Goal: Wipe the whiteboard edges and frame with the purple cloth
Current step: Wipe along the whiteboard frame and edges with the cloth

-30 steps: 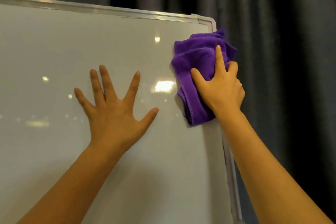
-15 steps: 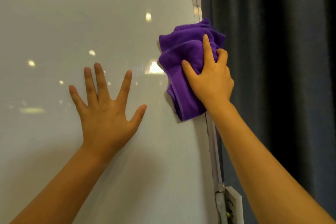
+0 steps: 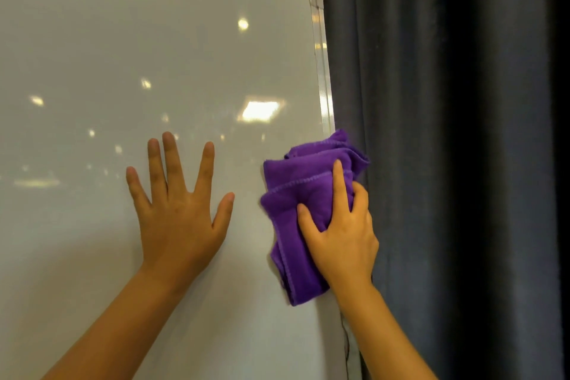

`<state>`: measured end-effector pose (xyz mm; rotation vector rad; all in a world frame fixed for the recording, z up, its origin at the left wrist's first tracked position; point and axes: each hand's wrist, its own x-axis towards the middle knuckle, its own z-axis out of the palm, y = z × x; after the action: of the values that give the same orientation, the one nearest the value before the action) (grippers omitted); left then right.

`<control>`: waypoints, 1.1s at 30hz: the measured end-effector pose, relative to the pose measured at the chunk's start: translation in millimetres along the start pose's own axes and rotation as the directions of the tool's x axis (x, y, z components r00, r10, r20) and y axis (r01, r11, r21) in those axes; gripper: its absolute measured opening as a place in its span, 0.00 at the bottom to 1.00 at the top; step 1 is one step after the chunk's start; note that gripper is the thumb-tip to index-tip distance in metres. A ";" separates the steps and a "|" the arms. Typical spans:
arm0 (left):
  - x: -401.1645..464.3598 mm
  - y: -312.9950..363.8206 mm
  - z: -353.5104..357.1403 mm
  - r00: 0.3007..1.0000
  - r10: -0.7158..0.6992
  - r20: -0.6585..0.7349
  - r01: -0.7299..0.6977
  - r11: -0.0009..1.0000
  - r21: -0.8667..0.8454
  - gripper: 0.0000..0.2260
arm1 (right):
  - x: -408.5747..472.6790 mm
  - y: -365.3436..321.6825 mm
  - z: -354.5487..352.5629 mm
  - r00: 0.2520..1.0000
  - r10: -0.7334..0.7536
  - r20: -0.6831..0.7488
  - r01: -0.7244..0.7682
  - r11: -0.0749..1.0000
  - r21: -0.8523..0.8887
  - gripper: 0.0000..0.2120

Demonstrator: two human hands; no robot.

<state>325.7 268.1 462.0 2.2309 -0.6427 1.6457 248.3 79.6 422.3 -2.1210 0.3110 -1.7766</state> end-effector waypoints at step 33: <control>-101.1 17.3 -0.3 0.980 0.139 0.142 -0.132 0.990 -0.053 0.33 | -79.3 9.6 -19.7 0.984 -0.006 0.176 0.037 0.984 -0.174 0.40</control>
<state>291.8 271.4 365.3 2.3376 -0.8771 1.5236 214.7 99.1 349.7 -2.3939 0.4141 -1.6118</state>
